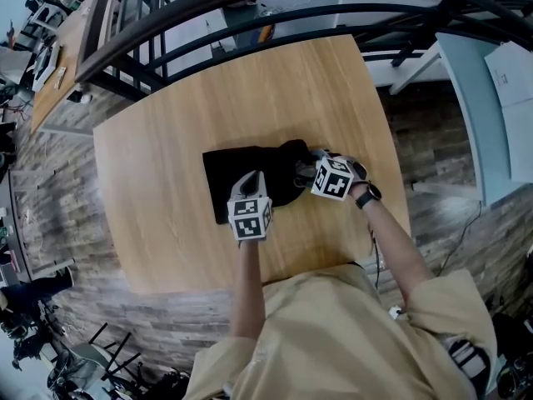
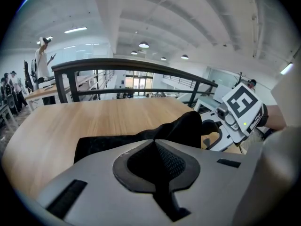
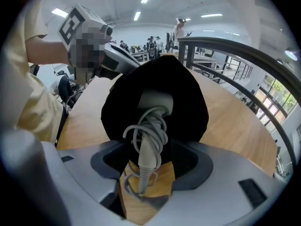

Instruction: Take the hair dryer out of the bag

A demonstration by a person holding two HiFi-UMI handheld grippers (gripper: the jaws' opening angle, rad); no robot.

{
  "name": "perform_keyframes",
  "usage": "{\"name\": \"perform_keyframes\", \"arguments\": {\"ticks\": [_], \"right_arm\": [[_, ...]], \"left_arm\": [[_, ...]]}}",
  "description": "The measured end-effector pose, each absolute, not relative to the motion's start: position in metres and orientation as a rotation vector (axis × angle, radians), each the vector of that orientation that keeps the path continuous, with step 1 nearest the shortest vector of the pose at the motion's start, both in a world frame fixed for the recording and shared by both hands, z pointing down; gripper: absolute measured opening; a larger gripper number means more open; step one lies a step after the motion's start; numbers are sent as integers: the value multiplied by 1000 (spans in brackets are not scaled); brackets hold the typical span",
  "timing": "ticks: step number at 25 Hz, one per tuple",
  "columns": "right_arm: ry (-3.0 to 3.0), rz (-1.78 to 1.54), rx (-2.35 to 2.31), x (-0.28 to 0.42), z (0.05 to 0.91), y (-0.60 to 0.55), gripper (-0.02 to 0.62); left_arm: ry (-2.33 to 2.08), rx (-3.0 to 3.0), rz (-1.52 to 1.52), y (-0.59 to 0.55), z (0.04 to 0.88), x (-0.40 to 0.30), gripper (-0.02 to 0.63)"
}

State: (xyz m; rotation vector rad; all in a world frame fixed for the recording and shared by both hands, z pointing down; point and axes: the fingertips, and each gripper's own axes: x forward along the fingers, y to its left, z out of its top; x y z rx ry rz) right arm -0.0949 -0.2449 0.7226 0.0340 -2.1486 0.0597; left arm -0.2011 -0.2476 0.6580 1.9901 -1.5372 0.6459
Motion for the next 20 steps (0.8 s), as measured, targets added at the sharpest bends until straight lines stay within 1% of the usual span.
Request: {"name": "perform_keyframes", "arguments": {"ticks": [6, 15, 20], "right_arm": [[-2123, 114, -78, -106, 736, -248, 233], [-2126, 115, -84, -110, 750, -245, 247], [-2126, 24, -49, -109, 746, -244, 209]], "left_arm": [[-1526, 1988, 637, -247, 658, -198, 17], [-1541, 1961, 622, -243, 662, -203, 17], [-1549, 1936, 610, -245, 667, -205, 17]]}}
